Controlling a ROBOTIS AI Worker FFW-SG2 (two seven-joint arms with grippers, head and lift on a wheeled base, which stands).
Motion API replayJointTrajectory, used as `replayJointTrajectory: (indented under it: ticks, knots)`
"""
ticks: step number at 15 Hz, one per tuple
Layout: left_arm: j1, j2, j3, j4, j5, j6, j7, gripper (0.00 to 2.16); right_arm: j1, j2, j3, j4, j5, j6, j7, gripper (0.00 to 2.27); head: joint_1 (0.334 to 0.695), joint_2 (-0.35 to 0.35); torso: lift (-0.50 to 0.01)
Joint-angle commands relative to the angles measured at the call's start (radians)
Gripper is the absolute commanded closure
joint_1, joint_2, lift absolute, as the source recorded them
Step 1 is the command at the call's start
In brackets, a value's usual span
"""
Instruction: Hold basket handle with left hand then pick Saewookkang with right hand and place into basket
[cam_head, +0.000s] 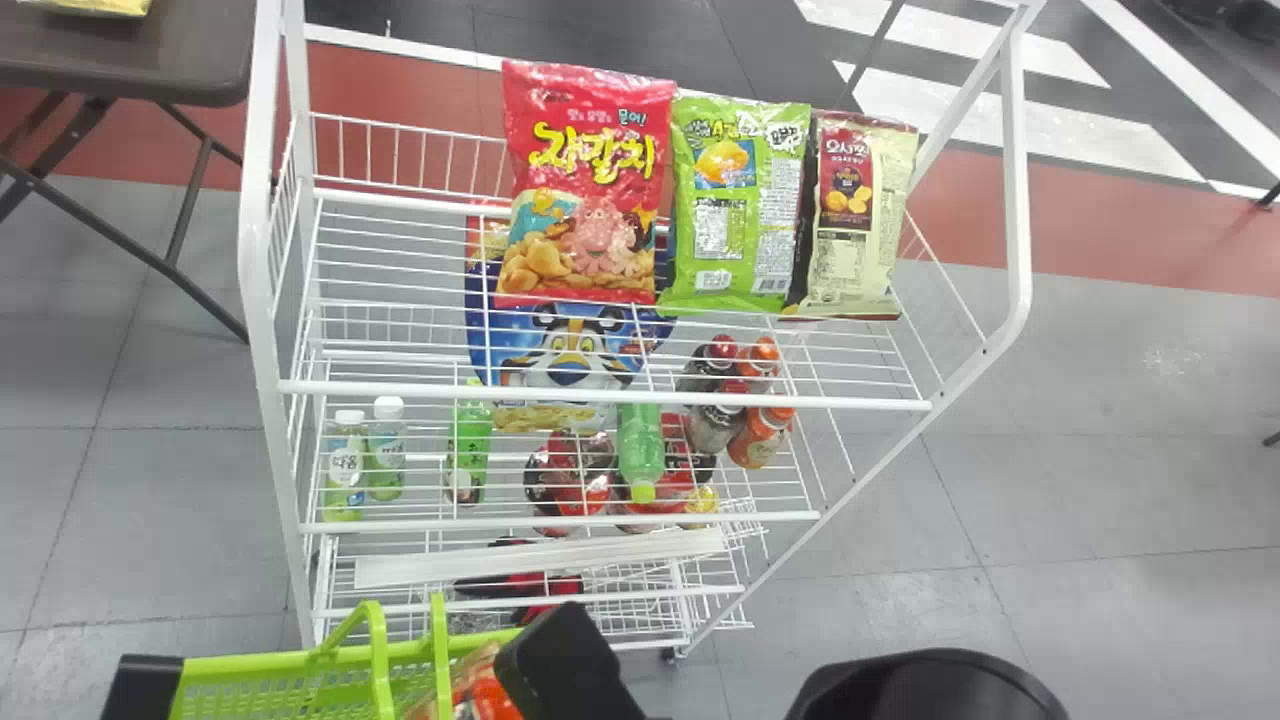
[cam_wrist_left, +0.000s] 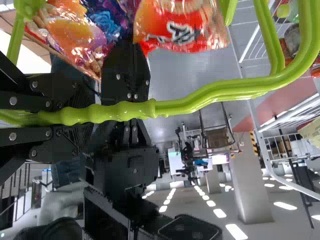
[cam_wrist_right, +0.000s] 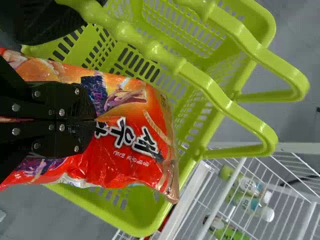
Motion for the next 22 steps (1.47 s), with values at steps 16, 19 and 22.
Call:
replayJointTrajectory:
  ticks: [16, 19, 22]
  knots:
    - [-0.01, 0.002, 0.007, 0.019, 0.0, -0.016, -0.005, 1.99, 0.125, 0.032, -0.247, 0.044, 0.144, -0.886, 0.054, 0.1, 0.695, -0.293, -0.02]
    - [-0.009, 0.0, 0.013, 0.026, 0.002, -0.028, -0.023, 1.99, 0.238, 0.03, -0.291, 0.104, 0.137, -1.316, -0.04, 0.1, 0.695, -0.32, -0.02]
    - [0.011, -0.001, 0.022, 0.023, 0.005, -0.049, -0.035, 1.99, 0.321, 0.016, -0.3, 0.19, 0.145, -1.644, -0.086, 0.11, 0.695, -0.35, -0.02]
